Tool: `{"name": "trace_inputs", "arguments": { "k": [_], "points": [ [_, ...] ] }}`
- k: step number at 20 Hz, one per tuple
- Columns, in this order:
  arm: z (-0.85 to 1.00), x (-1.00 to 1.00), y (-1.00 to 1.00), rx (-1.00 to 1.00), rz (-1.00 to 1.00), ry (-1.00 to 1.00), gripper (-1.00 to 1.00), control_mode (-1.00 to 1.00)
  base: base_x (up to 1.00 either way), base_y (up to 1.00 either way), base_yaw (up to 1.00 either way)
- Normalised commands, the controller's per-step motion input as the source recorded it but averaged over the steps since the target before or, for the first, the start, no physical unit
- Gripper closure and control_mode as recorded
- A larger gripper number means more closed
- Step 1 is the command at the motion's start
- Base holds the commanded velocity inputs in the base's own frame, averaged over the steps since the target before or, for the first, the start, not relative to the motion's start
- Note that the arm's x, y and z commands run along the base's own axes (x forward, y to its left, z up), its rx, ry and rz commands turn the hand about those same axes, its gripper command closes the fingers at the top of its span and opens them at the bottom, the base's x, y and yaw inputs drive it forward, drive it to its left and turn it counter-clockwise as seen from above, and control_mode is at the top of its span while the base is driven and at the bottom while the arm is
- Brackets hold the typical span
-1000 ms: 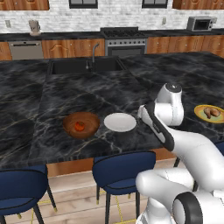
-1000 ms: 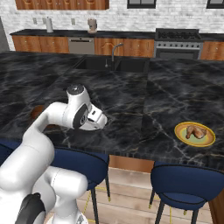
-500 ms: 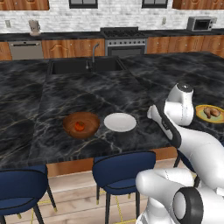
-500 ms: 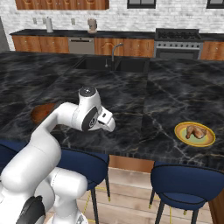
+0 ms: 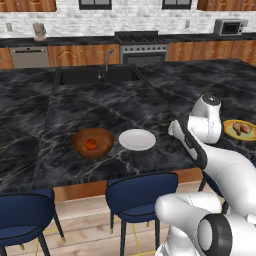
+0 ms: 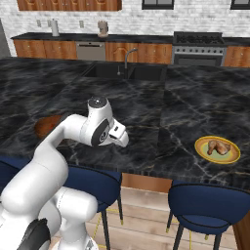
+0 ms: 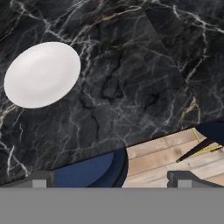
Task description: Pick the chicken drumstick and tomato from their plates and place them in the bowl. Then put the bowl in the fridge.
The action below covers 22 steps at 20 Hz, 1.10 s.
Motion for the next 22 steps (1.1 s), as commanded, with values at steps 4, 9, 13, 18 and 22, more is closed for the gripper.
{"name": "trace_inputs", "arguments": {
  "k": [4,9,13,18,22],
  "points": [
    [0.0,0.0,0.0,0.0,0.0,0.0,-1.0,1.0,0.0,0.0,0.0],
    [0.0,0.0,0.0,0.0,0.0,0.0,-1.0,1.0,-0.1,-0.08,-0.06],
    [0.0,0.0,0.0,0.0,0.0,0.0,-1.0,1.0,0.0,-0.65,-0.07],
    [0.0,0.0,0.0,0.0,0.0,0.0,-1.0,1.0,0.04,-0.69,0.0],
    [0.0,0.0,0.0,0.0,0.0,0.0,-1.0,1.0,0.12,-0.61,0.04]
  ]
}}
